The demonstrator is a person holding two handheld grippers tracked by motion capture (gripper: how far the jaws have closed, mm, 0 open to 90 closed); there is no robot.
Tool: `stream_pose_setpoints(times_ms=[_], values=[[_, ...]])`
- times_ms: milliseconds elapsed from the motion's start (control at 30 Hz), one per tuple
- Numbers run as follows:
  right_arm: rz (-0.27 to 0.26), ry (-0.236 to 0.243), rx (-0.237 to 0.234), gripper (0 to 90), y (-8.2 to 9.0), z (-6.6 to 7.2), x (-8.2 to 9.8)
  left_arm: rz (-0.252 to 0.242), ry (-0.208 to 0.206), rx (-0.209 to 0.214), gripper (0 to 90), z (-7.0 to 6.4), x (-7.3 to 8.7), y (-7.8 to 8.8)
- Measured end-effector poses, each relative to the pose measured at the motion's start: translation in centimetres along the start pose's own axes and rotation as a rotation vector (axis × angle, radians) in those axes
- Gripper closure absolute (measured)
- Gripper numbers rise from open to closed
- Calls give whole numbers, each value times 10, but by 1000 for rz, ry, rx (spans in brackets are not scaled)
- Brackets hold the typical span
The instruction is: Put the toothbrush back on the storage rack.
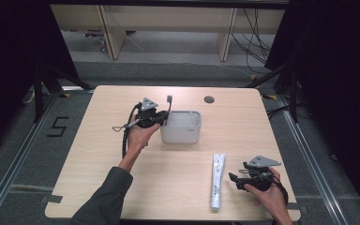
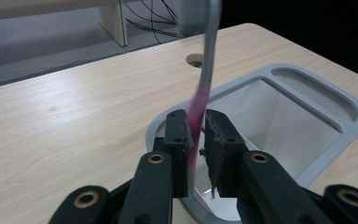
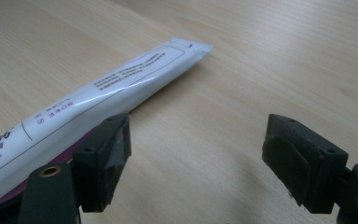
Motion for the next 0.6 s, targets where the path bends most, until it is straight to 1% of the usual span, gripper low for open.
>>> stream_pose_setpoints(times_ms=[133, 233, 333, 367, 400, 433, 467, 600], values=[[1, 2, 0, 240, 0, 0, 0, -1, -4, 0, 736, 0, -1, 2], [1, 1, 0, 240, 0, 0, 0, -6, -2, -10, 671, 2, -2, 4], [1, 0, 3, 240, 0, 0, 0, -8, -4, -14, 652, 2, -3, 5], [0, 0, 2, 240, 0, 0, 0, -10, -5, -17, 635, 3, -3, 6], [0, 2, 1, 240, 0, 0, 0, -13, -3, -24, 589, 4, -4, 8], [0, 2, 1, 240, 0, 0, 0, -13, -3, -24, 570, 4, -4, 8], [1, -23, -4, 240, 0, 2, 1, -12, -1, -32, 549, 4, -5, 10], [1, -27, -2, 240, 0, 2, 1, -7, 10, -40, 457, 5, -8, 16]])
Point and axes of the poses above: each handheld gripper's, and its own axes: y roughly backward along the jaws, x roughly out of its underside, z roughly to its left, the point moved 7 cm from there along -y, roughly forward along the jaws, and after that the axes turned 8 degrees about -x, right-handed, at the moved point
